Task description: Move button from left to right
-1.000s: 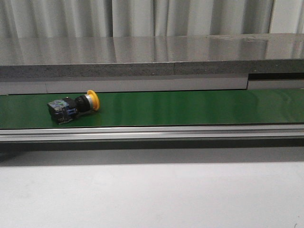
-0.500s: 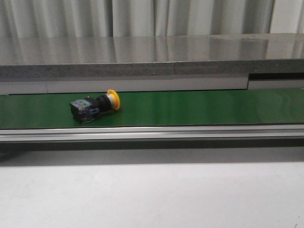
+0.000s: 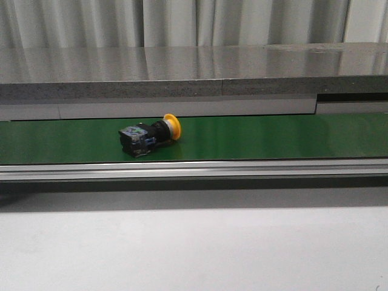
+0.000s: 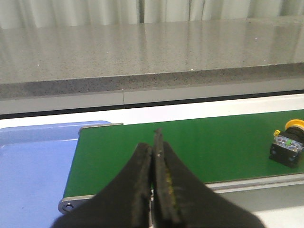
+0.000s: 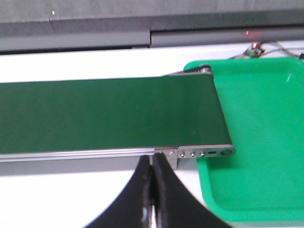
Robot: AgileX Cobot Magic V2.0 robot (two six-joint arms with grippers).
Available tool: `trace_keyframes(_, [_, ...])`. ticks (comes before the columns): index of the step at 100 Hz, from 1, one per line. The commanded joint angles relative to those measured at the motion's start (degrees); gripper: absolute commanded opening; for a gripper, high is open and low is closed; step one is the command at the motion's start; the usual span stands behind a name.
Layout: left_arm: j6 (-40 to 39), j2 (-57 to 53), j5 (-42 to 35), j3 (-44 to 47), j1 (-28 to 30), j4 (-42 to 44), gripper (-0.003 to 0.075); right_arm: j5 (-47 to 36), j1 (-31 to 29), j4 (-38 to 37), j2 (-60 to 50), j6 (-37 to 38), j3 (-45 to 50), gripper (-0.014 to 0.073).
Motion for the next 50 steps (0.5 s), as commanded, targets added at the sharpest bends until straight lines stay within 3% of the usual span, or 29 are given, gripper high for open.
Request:
trace_keyframes(1, [-0.1,0.4,-4.7,-1.7,-0.2,-0.7,-0.0020,-1.3,0.2,1.3,4.9,0.0,-4.2,-0.0068])
trace_keyframes(36, [-0.1,0.4,-4.7,-1.7,-0.2,-0.7,-0.0020,-2.9,0.2,15.5,13.8,0.0,-5.3,-0.0047])
trace_keyframes(43, [-0.1,0.4,-4.7,-1.7,-0.2,-0.7,-0.0020,-2.2,0.2,17.6,14.7,0.0,-5.3,0.0036])
trace_keyframes(50, [-0.1,0.4,-4.7,-1.7,-0.2,-0.7,-0.0020,-1.8,0.2,19.1,15.0,0.0,-5.3,0.0182])
